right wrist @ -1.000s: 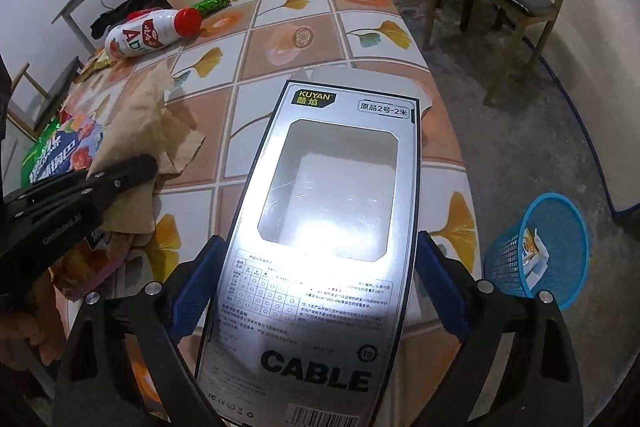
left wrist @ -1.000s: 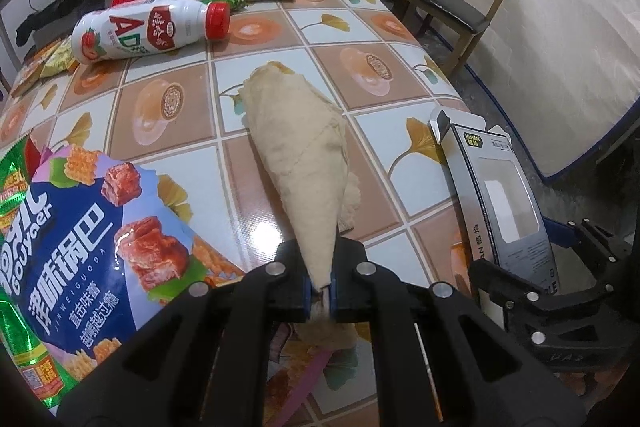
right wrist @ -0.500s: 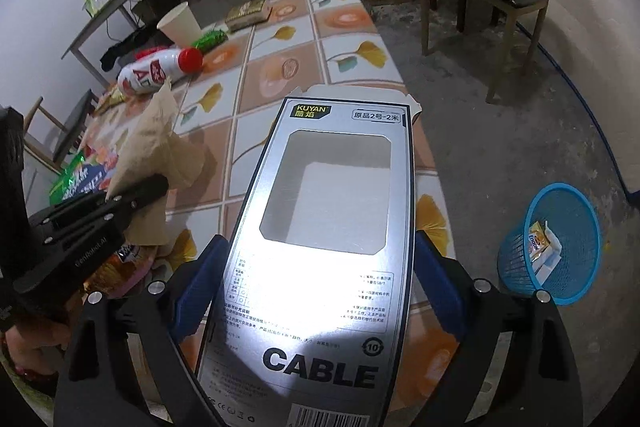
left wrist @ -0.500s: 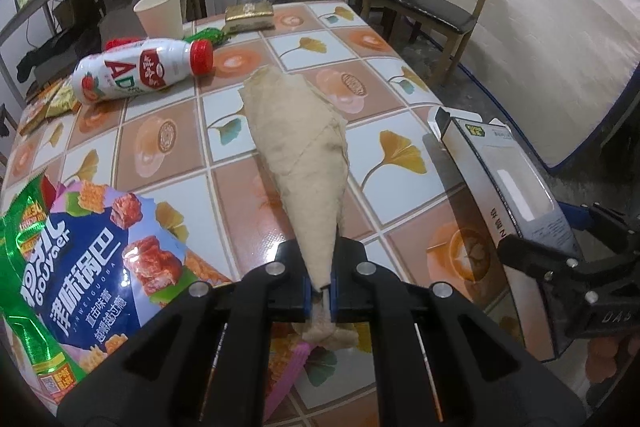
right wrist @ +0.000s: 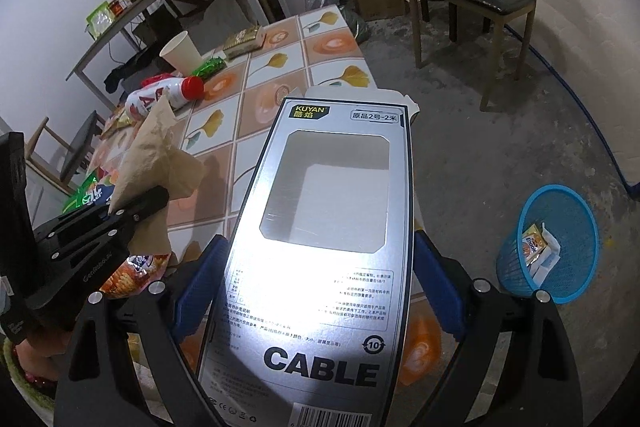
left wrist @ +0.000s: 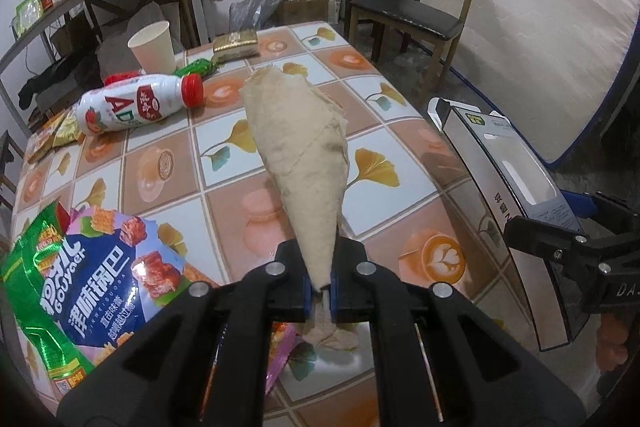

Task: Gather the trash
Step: 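Lift the CABLE box with the right tool while the left tool lifts the paper towel, then carry the box and towel over the blue wastebasket and release both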

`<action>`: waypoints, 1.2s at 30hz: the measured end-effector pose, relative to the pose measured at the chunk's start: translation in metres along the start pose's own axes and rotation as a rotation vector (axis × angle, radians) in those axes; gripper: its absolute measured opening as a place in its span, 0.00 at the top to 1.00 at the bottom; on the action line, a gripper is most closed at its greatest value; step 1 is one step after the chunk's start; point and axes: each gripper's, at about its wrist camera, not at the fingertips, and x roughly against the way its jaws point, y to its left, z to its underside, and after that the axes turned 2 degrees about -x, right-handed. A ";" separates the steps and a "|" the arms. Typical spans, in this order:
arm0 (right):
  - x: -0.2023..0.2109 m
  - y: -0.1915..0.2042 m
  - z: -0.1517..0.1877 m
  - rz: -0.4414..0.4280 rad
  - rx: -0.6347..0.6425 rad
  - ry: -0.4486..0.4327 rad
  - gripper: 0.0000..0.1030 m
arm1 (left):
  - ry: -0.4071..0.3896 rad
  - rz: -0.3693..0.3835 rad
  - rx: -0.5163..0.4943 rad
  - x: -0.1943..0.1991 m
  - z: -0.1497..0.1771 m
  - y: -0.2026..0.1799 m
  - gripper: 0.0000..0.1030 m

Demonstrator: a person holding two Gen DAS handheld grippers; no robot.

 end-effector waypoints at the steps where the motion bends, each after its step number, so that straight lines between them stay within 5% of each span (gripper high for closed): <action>1: 0.002 -0.002 0.000 -0.001 -0.002 -0.004 0.15 | -0.003 -0.001 -0.004 0.002 0.000 -0.002 0.96; 25: 0.044 -0.064 0.010 0.005 -0.106 -0.081 0.15 | -0.040 -0.002 -0.123 0.014 -0.016 -0.066 0.96; 36: 0.078 -0.141 0.028 0.095 -0.240 -0.131 0.15 | -0.040 0.128 -0.216 -0.001 -0.037 -0.135 0.96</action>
